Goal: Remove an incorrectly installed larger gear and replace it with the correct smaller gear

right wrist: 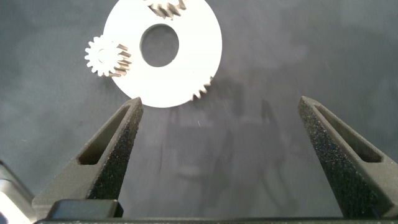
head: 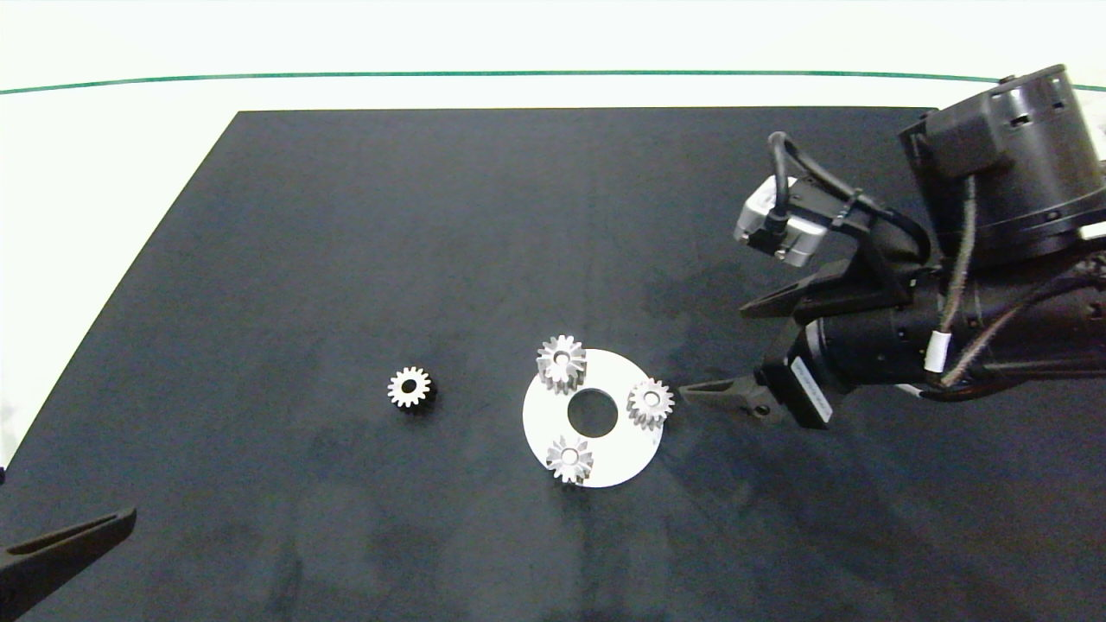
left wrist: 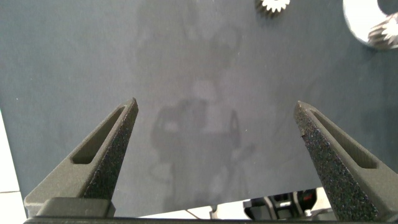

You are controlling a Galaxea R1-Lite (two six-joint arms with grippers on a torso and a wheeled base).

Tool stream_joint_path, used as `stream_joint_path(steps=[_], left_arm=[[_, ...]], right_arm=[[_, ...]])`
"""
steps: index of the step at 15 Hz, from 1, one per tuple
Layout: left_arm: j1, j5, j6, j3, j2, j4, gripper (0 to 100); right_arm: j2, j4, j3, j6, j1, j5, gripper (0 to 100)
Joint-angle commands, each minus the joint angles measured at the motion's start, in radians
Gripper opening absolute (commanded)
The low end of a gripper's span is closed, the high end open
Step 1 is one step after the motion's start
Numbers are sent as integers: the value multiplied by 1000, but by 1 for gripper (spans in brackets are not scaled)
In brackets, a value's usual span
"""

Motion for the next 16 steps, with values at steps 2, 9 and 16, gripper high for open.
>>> stream_joint_path(steps=[2, 9, 16], left_arm=[[-1, 0, -10, -11, -3, 3, 100], [-1, 0, -18, -11, -12, 2, 100], [-1, 0, -22, -14, -18, 2, 100]], right_arm=[[143, 0, -88, -56, 51, -23, 100], [345, -152, -187, -53, 118, -95, 100], [412, -160, -238, -56, 144, -108, 100]])
